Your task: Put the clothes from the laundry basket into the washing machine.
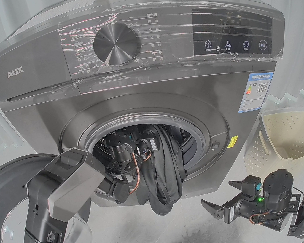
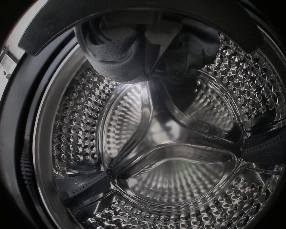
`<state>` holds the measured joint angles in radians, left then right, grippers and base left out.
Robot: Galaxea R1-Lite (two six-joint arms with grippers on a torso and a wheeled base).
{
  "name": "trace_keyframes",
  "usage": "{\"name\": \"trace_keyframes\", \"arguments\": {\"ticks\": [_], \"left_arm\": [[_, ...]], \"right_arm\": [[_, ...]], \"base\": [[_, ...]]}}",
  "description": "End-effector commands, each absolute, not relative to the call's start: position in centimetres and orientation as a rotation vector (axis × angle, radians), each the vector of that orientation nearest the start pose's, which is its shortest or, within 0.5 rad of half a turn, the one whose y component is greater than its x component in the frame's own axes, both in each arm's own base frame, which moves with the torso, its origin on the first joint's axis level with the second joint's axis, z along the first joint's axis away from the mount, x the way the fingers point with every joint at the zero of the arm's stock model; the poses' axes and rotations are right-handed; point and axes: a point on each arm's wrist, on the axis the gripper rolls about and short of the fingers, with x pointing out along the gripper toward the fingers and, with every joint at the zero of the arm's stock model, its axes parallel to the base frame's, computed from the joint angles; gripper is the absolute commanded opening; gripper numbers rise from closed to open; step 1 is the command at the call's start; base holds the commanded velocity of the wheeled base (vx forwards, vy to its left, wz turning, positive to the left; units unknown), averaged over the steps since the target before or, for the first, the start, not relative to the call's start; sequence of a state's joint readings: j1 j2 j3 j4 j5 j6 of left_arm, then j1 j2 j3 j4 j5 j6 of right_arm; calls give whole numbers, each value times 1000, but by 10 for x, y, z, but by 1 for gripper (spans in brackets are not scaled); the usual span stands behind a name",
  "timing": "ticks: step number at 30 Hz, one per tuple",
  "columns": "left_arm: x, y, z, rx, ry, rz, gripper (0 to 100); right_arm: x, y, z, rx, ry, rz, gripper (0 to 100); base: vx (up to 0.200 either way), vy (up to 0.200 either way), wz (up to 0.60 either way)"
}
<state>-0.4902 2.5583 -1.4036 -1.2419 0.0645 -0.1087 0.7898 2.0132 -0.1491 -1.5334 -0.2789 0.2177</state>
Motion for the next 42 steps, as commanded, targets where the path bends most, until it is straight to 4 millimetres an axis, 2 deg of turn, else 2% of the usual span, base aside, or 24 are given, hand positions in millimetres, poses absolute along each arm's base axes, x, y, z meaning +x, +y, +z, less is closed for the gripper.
{"name": "trace_keyframes", "arguments": {"ticks": [1,8,18,19,23,24,28,33,42], "left_arm": [[467,-223,37,-154,-133,-356,0],[484,-220,62,-187,-204,-279,0],[480,-224,60,-202,-183,-291,0],[479,-225,59,-204,-177,-292,100],[463,-226,52,-187,-69,-301,100],[449,-223,56,-175,21,-310,100],[431,-225,54,-181,129,-375,100],[408,-229,34,-132,232,-469,100],[403,-232,12,-60,279,-506,100]], "right_arm": [[178,171,49,42,338,470,100],[178,170,48,39,345,471,100],[178,170,49,40,342,471,100],[178,170,49,40,342,471,100],[178,170,48,39,344,471,100],[177,170,48,38,346,472,100],[177,170,48,38,345,472,100],[177,170,49,40,342,473,100],[177,170,49,39,341,474,100]], "base": [[0,0,0],[0,0,0],[0,0,0],[0,0,0],[0,0,0],[0,0,0],[0,0,0],[0,0,0],[0,0,0]]}}
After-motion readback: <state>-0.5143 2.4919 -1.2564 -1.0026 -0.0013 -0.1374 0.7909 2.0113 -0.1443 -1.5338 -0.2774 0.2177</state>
